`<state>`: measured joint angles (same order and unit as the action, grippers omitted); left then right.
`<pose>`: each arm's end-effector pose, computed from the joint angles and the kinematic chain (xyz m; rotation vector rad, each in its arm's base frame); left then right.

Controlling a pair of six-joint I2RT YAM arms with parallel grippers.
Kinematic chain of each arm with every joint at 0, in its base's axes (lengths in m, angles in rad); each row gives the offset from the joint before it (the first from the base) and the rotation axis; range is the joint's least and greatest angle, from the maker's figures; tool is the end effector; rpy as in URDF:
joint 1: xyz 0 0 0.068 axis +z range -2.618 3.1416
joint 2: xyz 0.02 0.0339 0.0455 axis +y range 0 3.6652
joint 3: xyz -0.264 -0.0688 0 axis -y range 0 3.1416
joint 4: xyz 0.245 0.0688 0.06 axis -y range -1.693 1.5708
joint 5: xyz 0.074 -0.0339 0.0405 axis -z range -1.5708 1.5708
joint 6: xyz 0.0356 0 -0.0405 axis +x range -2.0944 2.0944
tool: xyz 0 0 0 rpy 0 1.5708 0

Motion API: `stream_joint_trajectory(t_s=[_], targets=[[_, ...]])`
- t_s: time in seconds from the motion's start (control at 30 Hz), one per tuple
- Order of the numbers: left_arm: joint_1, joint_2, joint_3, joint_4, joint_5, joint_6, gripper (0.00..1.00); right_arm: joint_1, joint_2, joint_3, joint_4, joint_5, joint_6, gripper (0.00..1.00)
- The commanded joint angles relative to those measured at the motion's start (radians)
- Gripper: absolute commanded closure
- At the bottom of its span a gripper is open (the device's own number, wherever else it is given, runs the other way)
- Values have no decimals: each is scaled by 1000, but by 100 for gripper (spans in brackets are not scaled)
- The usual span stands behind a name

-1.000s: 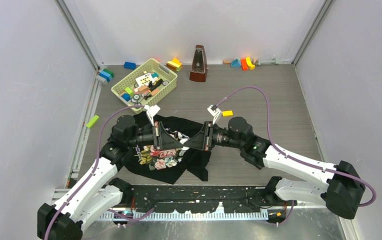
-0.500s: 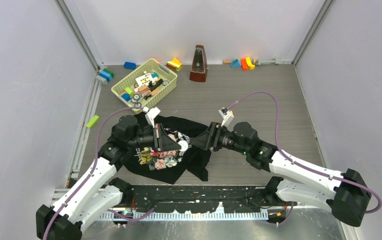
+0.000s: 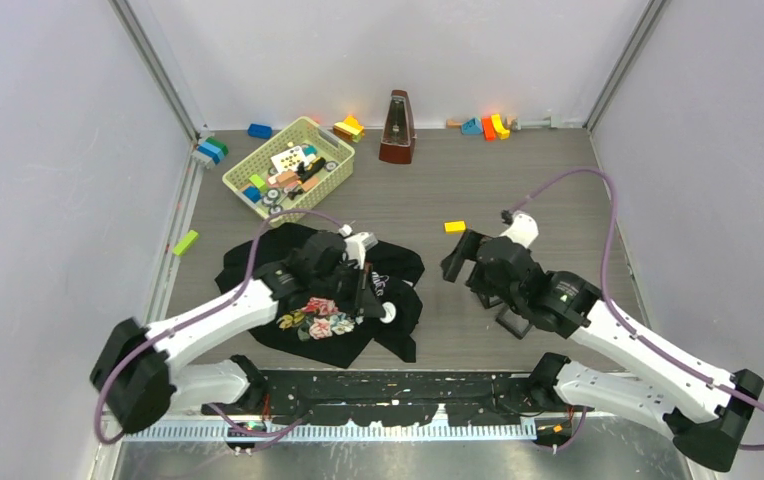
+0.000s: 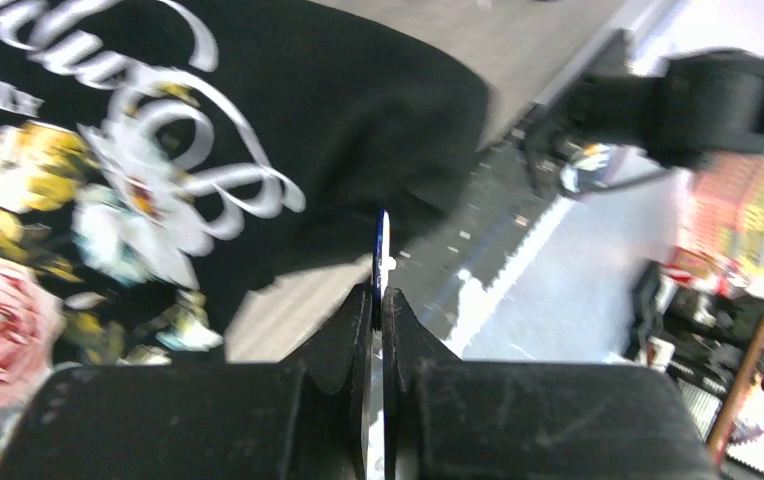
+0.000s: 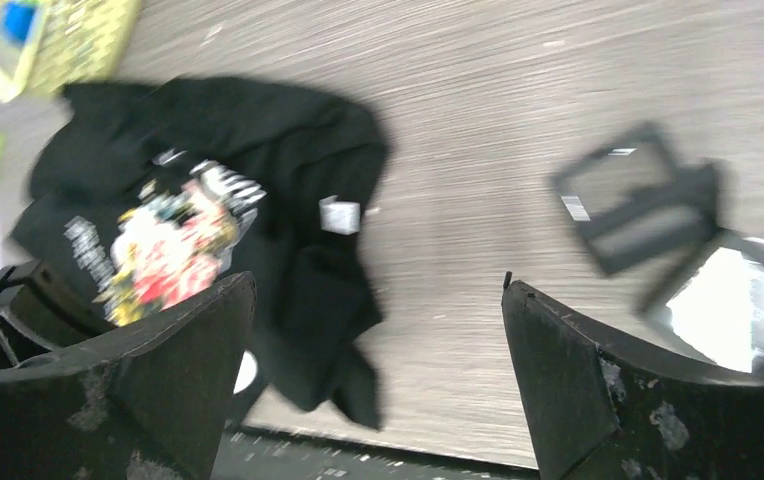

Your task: Remove the brooch from the garment

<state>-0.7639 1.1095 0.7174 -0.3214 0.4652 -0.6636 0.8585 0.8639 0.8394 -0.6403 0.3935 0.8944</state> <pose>0.1564 -0.1719 0.2425 0.3983 2.4999 -1.2036 0.1274 0.1266 0.3023 0.2553 2.2165 0.5474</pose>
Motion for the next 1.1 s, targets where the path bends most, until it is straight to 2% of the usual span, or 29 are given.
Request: stream_joint_trajectory(t_s=[0.0,0.1,0.2,0.3,0.37,0.5,0.57,0.67,0.9,1.07], targets=[[10,191,89,21,-196,69,100,-63,-33,48,-321,286,157,0],[68,339,170,-67,-362,115,100,-119,-21,26,-341,284,219,1],[192,454,219,-104,-523,106,100,-194,18,16,-324,252,253,4],[219,463,278,-199,-837,141,100,-254,91,14,-305,214,262,11],[193,423,293,-242,-956,176,100,-293,122,-8,-259,164,253,15],[34,297,254,-182,-1021,268,100,-358,164,-66,-143,81,281,23],[-62,236,222,-130,-1064,288,100,-375,186,-73,-133,72,294,26],[-140,150,185,-54,-1067,323,100,-385,208,-78,-123,61,297,31],[-219,59,114,120,-961,431,100,-392,209,-112,-81,47,303,46],[-232,77,111,177,-877,471,100,-394,208,-123,-76,36,298,51]])
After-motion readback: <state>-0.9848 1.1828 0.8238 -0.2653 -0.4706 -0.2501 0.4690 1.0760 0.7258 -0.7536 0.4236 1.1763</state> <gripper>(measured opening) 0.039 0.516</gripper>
